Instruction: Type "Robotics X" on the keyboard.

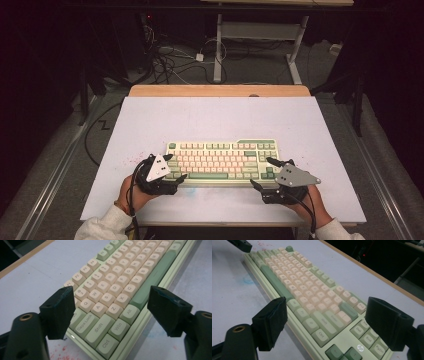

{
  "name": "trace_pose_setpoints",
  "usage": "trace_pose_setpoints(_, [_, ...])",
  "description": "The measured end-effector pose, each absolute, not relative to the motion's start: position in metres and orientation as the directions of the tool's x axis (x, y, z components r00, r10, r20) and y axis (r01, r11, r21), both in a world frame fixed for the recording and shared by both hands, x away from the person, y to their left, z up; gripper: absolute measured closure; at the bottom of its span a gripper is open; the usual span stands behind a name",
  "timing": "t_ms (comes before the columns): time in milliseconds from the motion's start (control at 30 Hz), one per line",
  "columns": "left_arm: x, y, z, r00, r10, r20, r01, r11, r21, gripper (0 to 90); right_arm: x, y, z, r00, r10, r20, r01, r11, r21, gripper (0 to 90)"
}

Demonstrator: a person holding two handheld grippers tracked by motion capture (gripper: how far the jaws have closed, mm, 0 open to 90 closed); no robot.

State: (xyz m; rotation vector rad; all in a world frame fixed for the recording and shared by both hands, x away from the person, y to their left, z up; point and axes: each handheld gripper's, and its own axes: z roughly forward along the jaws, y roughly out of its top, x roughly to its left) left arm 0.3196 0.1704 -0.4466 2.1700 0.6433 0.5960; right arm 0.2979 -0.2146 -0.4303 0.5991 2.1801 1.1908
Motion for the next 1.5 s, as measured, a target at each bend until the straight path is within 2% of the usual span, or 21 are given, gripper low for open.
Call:
trace_pose_setpoints(100, [0.322, 0.168, -0.445, 0.765, 0.611, 0.201, 0.25, -0.57, 0.782, 27.9, 0.297, -0.215, -0.431, -0.735, 0.622, -0.271, 0.11, 0.504, 0.857, 18.8])
trace_pose_setpoints(167, [0.324, 0.167, -0.443, 0.77, 0.608, 0.194, 0.247, -0.564, 0.788, 36.1, 0.297, -0.215, -0.432, -0.735, 0.621, -0.272, 0.11, 0.505, 0.856, 18.9])
trace_pose_setpoints(333, [0.329, 0.164, -0.441, 0.774, 0.608, 0.179, 0.259, -0.561, 0.786, 48.0, 0.297, -0.214, -0.434, -0.739, 0.616, -0.272, 0.112, 0.511, 0.852, 19.0])
trace_pose_setpoints(500, [0.334, 0.164, -0.439, 0.779, 0.609, 0.147, 0.283, -0.552, 0.784, 69.5, 0.297, -0.213, -0.435, -0.745, 0.61, -0.27, 0.117, 0.518, 0.847, 19.4])
trace_pose_setpoints(733, [0.342, 0.159, -0.437, 0.787, 0.606, 0.116, 0.318, -0.559, 0.766, 87.2, 0.297, -0.212, -0.435, -0.745, 0.611, -0.269, 0.119, 0.518, 0.847, 19.5])
trace_pose_setpoints(1500, [0.378, 0.112, -0.439, 0.822, 0.56, 0.107, 0.341, -0.634, 0.694, 88.0, 0.298, -0.21, -0.438, -0.745, 0.601, -0.288, 0.115, 0.542, 0.832, 19.4])
